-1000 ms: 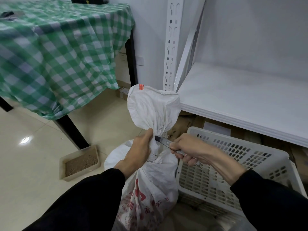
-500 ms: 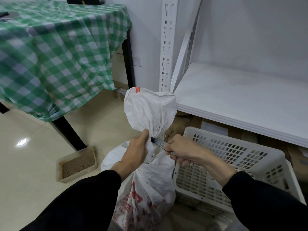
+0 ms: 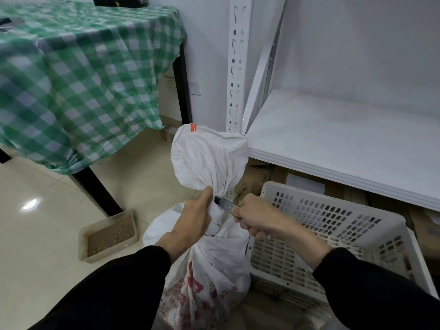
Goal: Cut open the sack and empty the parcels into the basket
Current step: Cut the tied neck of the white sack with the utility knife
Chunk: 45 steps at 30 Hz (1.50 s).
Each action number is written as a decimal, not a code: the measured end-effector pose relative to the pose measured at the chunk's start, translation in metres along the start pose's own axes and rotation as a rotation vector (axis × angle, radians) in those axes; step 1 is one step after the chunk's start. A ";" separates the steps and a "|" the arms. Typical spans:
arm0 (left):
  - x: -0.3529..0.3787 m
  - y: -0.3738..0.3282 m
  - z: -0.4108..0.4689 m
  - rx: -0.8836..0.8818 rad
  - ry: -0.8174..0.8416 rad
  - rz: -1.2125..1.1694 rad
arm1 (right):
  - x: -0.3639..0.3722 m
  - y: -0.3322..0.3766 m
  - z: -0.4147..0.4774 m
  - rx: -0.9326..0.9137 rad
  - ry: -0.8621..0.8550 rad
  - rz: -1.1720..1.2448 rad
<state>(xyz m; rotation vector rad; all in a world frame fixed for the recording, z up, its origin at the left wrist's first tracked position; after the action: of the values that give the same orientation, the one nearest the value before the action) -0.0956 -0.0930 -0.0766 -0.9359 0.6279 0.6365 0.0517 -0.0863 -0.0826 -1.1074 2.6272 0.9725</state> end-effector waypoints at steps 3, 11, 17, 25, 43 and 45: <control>-0.003 -0.004 0.003 0.054 -0.009 0.018 | -0.002 0.006 -0.003 -0.011 -0.004 -0.039; -0.004 -0.002 0.001 0.032 -0.027 0.038 | -0.001 0.009 -0.006 -0.056 0.060 -0.027; -0.003 0.003 0.002 -0.011 0.002 0.017 | -0.002 0.005 -0.004 -0.047 0.069 -0.023; -0.005 0.003 0.003 -0.033 0.010 -0.016 | -0.002 0.000 -0.001 0.004 0.101 0.014; -0.009 0.008 -0.008 -0.186 -0.048 -0.093 | -0.039 0.009 0.002 -0.125 -0.026 0.290; -0.004 0.007 -0.005 -0.201 -0.047 -0.111 | -0.031 0.014 0.002 -0.209 -0.034 0.264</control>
<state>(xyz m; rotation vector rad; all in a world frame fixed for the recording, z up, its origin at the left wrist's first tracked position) -0.1048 -0.0954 -0.0794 -1.1321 0.4721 0.6278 0.0646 -0.0590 -0.0665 -0.7810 2.7416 1.3297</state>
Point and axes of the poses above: each hand's wrist, its own z-axis towards the middle knuckle, its own x-axis out of the palm, y = z × x, the point moved 8 cm from there along z, towards the middle knuckle, and after that the axes turned 13 degrees about x, right-handed, at the moved point
